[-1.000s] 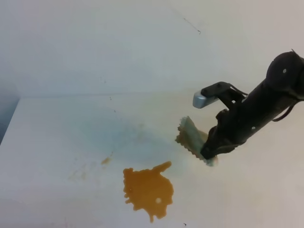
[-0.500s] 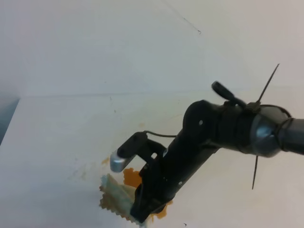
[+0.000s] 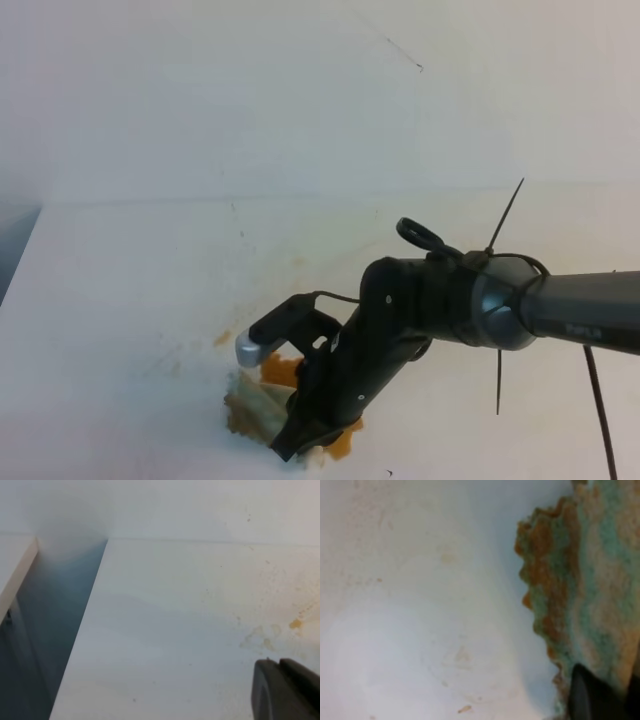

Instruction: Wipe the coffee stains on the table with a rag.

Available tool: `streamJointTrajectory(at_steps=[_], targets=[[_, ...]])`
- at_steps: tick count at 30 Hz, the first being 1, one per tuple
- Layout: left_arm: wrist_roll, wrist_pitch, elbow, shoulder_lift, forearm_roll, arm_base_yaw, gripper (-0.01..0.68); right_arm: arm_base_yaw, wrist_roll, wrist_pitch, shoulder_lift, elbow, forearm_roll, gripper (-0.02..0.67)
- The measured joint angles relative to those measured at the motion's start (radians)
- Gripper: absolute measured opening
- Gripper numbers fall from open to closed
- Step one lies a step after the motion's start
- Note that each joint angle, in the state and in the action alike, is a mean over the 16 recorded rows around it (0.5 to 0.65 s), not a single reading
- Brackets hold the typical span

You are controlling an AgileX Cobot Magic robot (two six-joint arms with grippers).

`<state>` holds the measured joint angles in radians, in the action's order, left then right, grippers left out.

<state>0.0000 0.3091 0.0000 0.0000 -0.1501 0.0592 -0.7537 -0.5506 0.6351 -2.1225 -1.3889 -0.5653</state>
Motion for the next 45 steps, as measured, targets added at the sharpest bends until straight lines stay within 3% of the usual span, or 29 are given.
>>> streamJointTrajectory(at_steps=[10,19,38,45], targets=[[0.0,0.0,0.0,0.0,0.0,0.0,-0.004,0.076,0.067,-0.003,-0.013,-0.039,0.073,0.03],[0.0,0.0,0.0,0.0,0.0,0.0,-0.004,0.138,0.036,0.048,-0.012,-0.112,0.118,0.03],[0.0,0.0,0.0,0.0,0.0,0.0,-0.003,0.16,-0.041,0.086,0.004,-0.225,0.479,0.03],[0.0,0.0,0.0,0.0,0.0,0.0,-0.003,0.172,-0.124,0.151,-0.048,-0.228,0.476,0.03]])
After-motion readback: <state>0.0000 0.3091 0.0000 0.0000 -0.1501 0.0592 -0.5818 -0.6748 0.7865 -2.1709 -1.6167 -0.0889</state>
